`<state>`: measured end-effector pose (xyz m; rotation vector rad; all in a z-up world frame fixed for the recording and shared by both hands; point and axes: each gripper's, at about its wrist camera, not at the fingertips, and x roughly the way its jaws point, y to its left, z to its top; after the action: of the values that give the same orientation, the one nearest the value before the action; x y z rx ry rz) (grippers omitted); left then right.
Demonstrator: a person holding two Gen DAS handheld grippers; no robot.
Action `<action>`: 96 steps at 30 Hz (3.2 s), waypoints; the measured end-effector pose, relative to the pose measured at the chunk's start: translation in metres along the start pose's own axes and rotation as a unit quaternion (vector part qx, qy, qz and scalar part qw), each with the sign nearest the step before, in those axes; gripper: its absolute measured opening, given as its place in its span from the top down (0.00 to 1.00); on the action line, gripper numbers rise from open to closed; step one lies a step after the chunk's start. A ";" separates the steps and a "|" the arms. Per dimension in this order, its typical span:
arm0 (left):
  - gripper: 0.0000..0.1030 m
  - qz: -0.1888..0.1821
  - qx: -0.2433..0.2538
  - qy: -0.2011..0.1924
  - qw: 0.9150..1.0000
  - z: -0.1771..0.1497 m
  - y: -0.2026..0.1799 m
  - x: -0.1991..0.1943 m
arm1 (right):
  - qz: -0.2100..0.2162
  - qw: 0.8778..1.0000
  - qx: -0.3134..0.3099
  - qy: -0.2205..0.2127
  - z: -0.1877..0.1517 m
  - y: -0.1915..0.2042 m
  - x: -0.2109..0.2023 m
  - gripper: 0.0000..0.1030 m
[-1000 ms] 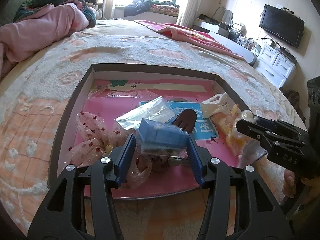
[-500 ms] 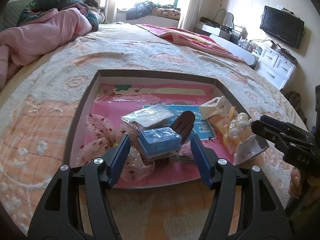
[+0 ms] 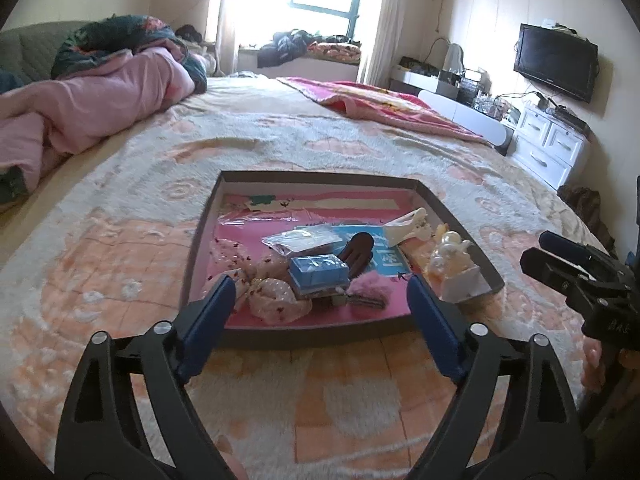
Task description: Organize jewelry
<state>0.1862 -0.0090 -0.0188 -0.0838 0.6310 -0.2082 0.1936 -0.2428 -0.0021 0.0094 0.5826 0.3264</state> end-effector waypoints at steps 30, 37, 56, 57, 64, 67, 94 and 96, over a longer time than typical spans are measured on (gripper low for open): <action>0.11 0.033 0.002 -0.078 0.996 -0.047 -0.012 -0.100 | -0.011 0.997 -0.027 -0.066 -0.039 0.040 -0.078 0.06; 0.11 0.040 0.006 -0.080 0.996 -0.057 -0.011 -0.106 | -0.019 0.997 -0.024 -0.071 -0.052 0.046 -0.080 0.06; 0.11 0.047 0.001 -0.108 0.993 -0.067 -0.007 -0.116 | -0.052 0.991 -0.019 -0.123 -0.081 0.049 -0.088 0.06; 0.11 0.045 0.002 -0.110 0.993 -0.067 -0.007 -0.116 | -0.058 0.990 -0.021 -0.126 -0.082 0.049 -0.088 0.06; 0.11 0.044 -0.002 -0.112 0.993 -0.069 -0.003 -0.110 | -0.072 0.987 -0.022 -0.142 -0.086 0.048 -0.088 0.06; 0.11 0.046 -0.007 -0.115 0.992 -0.070 0.000 -0.108 | -0.074 0.988 -0.016 -0.137 -0.088 0.046 -0.084 0.06; 0.11 0.057 0.002 -0.123 0.991 -0.077 0.004 -0.088 | -0.101 0.983 -0.011 -0.156 -0.101 0.051 -0.066 0.06; 0.11 0.058 0.003 -0.123 0.991 -0.077 0.004 -0.088 | -0.100 0.982 -0.014 -0.162 -0.101 0.052 -0.068 0.06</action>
<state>0.0721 0.0127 -0.0306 -0.0649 0.3874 -0.0852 0.0706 -0.2229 -0.0448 -0.0235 0.2527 0.1328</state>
